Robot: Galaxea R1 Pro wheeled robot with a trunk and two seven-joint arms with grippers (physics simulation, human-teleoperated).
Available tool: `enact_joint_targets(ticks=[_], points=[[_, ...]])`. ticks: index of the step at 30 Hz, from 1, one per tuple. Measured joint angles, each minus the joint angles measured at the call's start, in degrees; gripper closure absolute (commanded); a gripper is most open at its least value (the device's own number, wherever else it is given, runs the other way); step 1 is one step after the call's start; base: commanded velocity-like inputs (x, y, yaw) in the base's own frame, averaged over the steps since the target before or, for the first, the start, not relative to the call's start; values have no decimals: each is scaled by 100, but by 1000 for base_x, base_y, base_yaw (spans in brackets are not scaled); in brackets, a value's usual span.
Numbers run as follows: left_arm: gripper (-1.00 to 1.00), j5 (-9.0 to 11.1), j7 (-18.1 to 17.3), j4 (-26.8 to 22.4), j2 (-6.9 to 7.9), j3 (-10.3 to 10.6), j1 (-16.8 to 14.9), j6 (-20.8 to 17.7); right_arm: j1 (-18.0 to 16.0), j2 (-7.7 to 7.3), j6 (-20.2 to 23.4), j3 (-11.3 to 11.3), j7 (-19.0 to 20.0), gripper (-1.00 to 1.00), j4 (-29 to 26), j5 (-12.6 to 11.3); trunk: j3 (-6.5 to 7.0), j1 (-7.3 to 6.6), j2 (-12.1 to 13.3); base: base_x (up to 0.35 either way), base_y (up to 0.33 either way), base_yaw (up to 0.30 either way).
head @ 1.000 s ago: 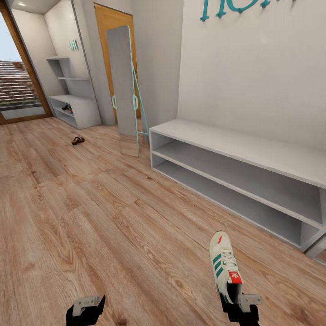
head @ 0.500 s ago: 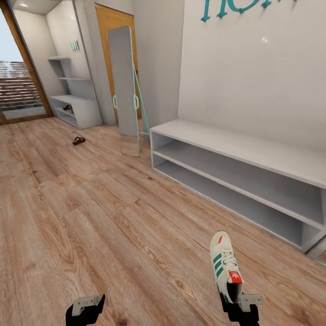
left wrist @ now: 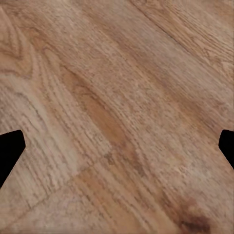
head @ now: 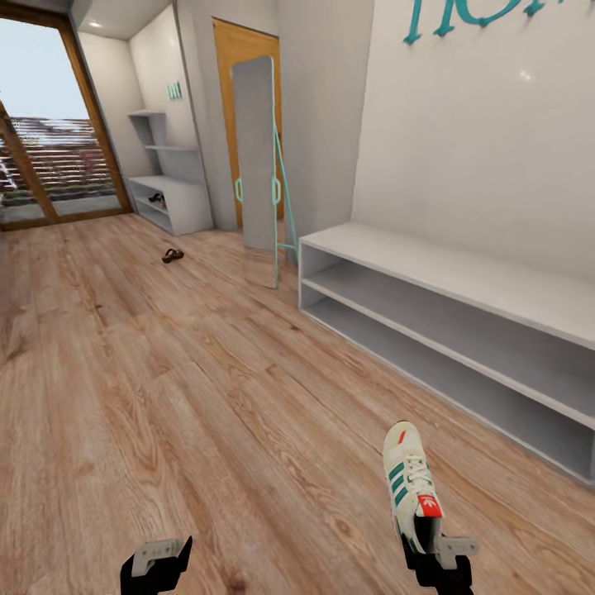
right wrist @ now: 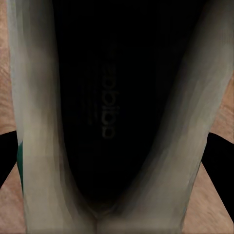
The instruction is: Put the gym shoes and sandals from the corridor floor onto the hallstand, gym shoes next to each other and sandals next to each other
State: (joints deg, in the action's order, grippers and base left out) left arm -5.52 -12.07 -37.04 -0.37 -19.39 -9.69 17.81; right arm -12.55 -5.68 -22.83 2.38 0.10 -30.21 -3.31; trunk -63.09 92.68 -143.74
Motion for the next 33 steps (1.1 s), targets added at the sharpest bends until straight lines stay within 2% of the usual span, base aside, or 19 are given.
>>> enact_joint_targets(ticks=[15, 33], points=[[-100, 12, 5, 4, 3, -8, 8, 8, 0, 18, -1, 8, -1, 100, 113, 5, 80, -2, 0, 292, 59, 227], [-100, 42, 5, -2, 10, -16, 14, 13, 0, 7, -1, 6, 0, 100, 120, 5, 176, -2, 0, 297, 177, 227]])
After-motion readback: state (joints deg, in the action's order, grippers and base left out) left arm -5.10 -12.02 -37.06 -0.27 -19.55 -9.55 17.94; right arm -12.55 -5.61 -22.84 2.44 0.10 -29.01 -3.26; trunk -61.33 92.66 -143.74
